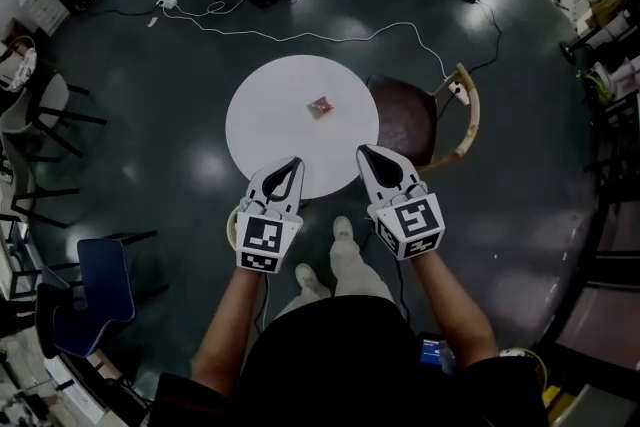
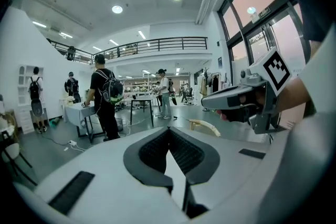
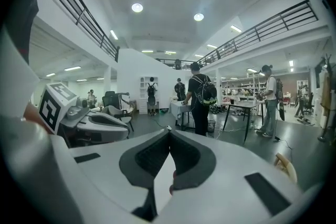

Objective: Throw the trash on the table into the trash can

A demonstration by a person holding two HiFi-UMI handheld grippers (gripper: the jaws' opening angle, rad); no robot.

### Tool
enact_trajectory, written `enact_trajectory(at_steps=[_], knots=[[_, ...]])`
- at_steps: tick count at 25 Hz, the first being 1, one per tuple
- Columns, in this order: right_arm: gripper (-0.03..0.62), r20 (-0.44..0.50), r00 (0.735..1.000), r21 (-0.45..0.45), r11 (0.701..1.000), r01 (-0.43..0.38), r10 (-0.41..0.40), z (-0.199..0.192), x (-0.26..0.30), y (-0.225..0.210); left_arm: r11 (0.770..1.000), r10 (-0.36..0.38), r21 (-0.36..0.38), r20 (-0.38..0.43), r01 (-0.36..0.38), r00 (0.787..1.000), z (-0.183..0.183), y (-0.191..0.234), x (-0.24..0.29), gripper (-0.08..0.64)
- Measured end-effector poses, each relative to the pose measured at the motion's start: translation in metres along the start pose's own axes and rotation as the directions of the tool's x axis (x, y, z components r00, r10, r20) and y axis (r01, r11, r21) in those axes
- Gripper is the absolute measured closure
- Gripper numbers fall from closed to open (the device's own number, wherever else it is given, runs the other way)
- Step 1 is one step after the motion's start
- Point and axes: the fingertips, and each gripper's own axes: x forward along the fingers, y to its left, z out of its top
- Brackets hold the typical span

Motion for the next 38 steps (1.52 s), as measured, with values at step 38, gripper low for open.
enact_trajectory(at_steps=[38], knots=[[0.574, -0.164, 0.984, 0.203, 0.979, -0.033, 0.068, -0.173, 0.167, -0.153, 1.0, -0.016, 0.007, -0.282, 0.018, 0.959, -0.174, 0.051, 0.289, 0.454]])
